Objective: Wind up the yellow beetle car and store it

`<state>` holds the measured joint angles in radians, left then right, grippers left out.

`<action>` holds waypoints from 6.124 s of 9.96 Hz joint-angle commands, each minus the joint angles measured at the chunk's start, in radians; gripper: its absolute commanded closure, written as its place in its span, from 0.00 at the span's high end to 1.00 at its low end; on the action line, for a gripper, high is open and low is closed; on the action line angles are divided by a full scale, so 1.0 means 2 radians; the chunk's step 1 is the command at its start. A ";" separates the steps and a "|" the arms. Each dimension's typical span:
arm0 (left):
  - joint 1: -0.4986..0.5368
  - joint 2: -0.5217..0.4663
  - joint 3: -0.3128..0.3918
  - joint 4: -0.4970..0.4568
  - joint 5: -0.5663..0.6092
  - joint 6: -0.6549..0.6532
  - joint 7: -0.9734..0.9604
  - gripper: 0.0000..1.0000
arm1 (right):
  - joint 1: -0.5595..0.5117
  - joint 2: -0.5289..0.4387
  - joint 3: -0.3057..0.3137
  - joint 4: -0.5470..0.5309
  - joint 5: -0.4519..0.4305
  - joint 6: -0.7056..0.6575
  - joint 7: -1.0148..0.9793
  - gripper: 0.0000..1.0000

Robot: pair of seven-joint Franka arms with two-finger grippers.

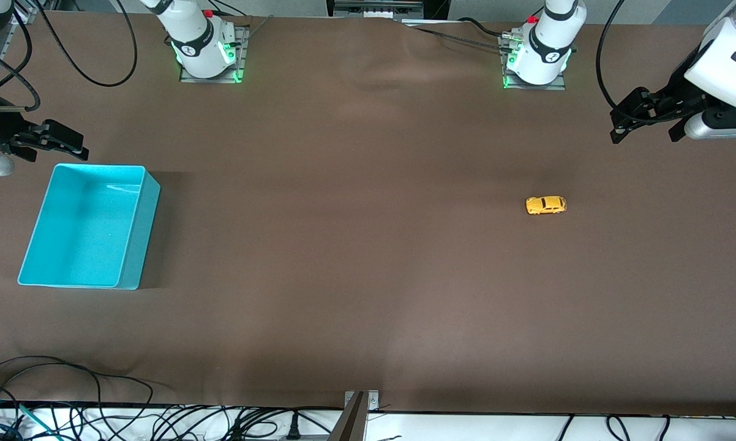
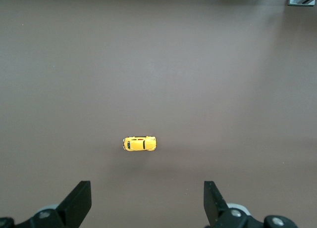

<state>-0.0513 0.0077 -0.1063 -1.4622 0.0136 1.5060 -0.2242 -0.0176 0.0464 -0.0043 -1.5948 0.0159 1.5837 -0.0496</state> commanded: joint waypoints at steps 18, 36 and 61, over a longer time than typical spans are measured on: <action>0.024 0.006 0.000 0.016 0.013 -0.030 -0.004 1.00 | -0.004 0.004 -0.001 0.011 0.005 -0.014 -0.008 1.00; 0.024 0.006 0.001 0.017 0.013 -0.039 -0.004 1.00 | -0.007 0.011 -0.002 0.016 -0.003 -0.005 -0.005 1.00; 0.046 0.012 0.001 -0.392 0.021 0.331 0.017 1.00 | -0.007 0.029 -0.002 0.021 -0.004 -0.006 -0.004 1.00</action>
<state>0.0307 0.0688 -0.1010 -2.1734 0.0345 2.1128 -0.2085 -0.0259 0.0950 -0.0083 -1.5803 0.0118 1.5825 -0.0503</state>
